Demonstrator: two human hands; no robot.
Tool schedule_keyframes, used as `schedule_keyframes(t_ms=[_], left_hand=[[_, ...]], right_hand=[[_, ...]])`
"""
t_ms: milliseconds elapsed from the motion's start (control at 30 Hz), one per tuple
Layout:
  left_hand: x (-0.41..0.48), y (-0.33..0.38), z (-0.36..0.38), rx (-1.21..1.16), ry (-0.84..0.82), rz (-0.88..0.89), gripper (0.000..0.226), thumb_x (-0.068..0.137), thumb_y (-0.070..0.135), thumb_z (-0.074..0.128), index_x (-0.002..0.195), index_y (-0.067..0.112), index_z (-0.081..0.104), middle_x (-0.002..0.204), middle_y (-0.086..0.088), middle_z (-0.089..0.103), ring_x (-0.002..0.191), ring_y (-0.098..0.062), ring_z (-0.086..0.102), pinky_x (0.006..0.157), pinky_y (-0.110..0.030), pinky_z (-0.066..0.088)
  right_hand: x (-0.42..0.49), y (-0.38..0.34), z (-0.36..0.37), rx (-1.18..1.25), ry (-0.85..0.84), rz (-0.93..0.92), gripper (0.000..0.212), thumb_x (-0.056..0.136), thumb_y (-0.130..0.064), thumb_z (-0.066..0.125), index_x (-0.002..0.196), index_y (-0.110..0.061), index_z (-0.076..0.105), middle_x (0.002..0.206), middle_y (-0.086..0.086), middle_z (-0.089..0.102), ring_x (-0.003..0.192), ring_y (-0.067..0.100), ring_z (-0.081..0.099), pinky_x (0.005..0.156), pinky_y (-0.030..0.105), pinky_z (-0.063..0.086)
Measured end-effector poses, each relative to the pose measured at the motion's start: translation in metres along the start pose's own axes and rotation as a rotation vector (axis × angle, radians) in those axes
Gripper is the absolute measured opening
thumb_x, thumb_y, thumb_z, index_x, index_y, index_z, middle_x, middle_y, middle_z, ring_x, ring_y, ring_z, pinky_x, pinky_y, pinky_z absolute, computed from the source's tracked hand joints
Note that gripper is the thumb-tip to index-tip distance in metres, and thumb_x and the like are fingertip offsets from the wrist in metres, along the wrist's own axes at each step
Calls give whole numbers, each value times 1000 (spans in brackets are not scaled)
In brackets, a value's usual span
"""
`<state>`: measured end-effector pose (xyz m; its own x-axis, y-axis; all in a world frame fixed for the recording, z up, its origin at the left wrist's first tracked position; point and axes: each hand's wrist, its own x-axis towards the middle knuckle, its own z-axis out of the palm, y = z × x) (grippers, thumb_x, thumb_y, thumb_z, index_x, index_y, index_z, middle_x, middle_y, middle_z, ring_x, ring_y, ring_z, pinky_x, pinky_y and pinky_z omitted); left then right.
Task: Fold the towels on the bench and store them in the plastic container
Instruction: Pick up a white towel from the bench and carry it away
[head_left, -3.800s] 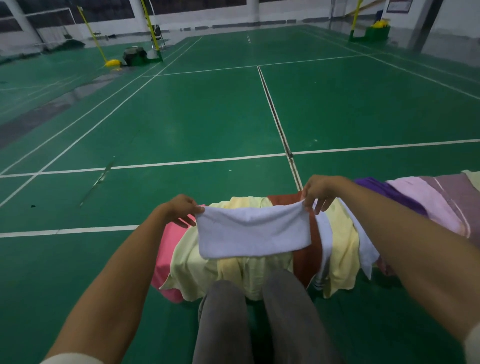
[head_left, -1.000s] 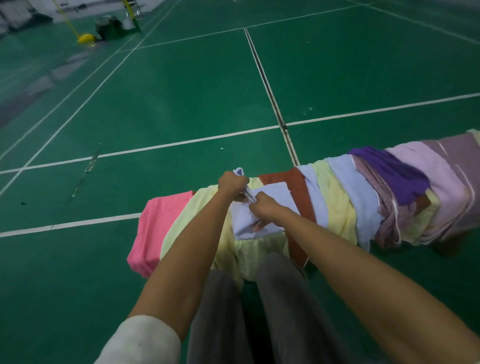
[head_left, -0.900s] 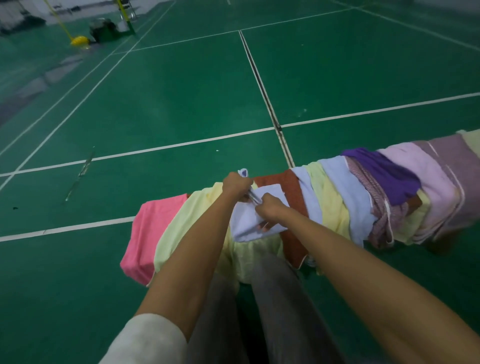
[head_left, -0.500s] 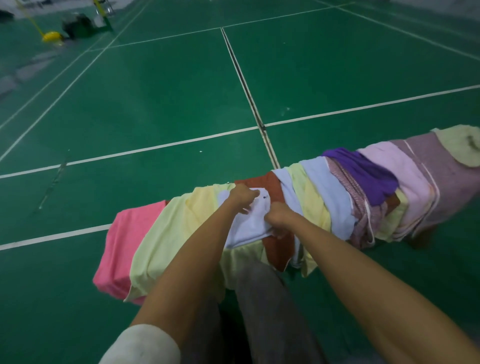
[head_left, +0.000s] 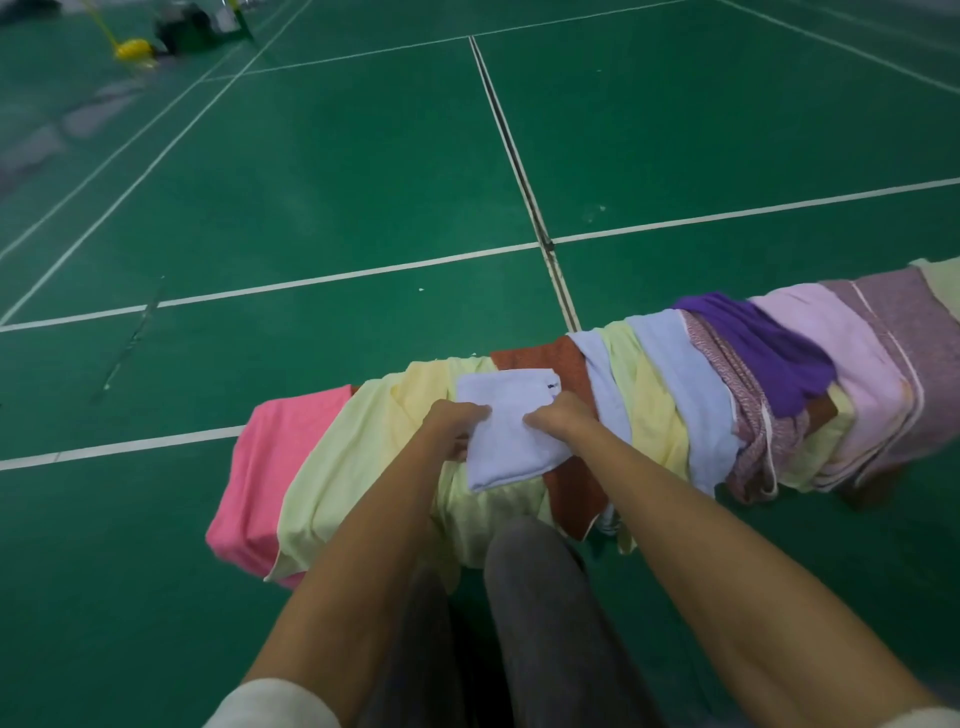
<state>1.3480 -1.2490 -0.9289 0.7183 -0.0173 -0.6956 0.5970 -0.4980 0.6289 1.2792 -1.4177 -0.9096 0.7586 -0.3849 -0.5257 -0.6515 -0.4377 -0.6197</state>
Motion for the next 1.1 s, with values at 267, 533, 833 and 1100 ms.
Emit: schedule_keyframes(t_ms=[267,533,833,1100], left_hand=[[-16,10,-2,119,-15,29,38,105,14,49,135,-9,51,137,-22,54,128,-39,53,103,-42,49],[-24,6,-25,-577,49,265,61,80,43,79,118,-2,66,117,-22,70,106,-40,69,82,-50,60],[-32,-11,-76,-584,-368,229,60,97,45,64,139,3,55,134,-20,64,127,-27,61,115,-45,40],[16,-2,-108,-448,2,221,51,94,38,70,130,3,59,125,-13,67,102,-23,69,69,-32,55]], right_hand=[[-8,-14,-1,326,-149,66,73,86,-22,69,149,-8,35,121,9,53,98,30,59,75,33,54],[-22,-39,-12,548,-8,-159,18,83,-5,63,99,-11,57,81,5,53,72,20,50,58,26,38],[-23,-58,15,586,-220,-155,38,89,-39,77,112,-10,67,99,6,72,80,16,69,61,27,52],[21,-99,44,177,-55,-309,22,100,-28,57,108,-9,65,107,12,66,101,30,64,77,29,43]])
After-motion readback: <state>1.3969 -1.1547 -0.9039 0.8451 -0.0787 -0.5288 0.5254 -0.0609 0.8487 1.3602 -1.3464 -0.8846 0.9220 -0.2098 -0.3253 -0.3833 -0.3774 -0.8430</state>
